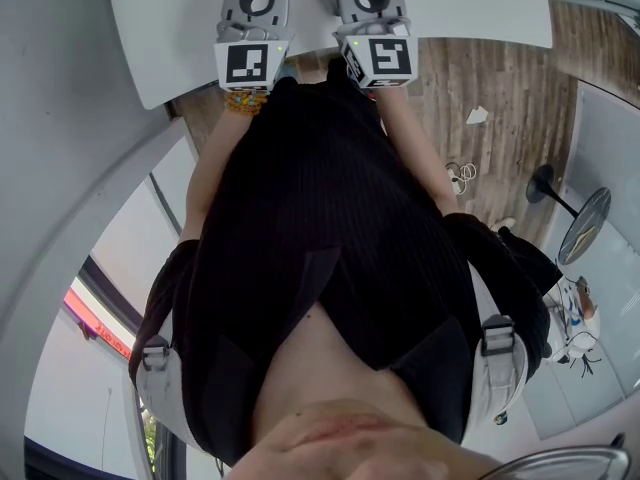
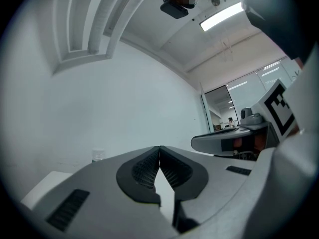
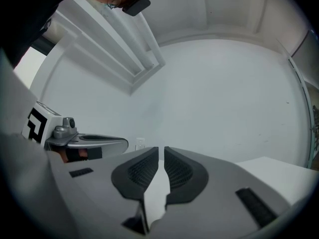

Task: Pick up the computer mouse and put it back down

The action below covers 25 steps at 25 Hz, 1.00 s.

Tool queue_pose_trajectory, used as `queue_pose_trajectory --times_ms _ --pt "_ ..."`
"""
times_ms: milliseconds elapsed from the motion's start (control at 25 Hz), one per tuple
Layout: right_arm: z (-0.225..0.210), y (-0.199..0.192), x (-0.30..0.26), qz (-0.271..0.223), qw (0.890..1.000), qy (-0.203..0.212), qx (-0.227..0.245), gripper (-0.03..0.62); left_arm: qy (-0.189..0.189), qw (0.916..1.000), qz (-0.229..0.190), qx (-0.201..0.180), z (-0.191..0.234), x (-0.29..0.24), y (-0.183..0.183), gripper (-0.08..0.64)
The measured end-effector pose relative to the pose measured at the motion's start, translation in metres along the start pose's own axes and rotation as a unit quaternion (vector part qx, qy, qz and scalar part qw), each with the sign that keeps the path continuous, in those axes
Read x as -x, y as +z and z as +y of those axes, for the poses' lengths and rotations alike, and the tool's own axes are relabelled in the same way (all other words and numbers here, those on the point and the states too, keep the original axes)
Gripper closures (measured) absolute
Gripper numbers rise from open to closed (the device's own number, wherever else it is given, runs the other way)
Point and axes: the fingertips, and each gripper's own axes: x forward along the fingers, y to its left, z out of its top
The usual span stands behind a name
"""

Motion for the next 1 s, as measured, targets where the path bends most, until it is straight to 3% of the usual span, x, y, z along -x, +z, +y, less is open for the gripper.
queue_pose_trajectory --times_ms 200,1000 --pt "0.010 -0.004 -0.004 0.005 1.000 -0.009 0.003 0.549 0.007 1.0000 -0.001 -0.001 0.004 0.002 -0.001 0.546" --pt "0.050 -0.017 -0.002 0.028 0.999 0.020 0.014 0.557 0.012 0.9997 0.005 -0.021 0.005 0.015 -0.007 0.546"
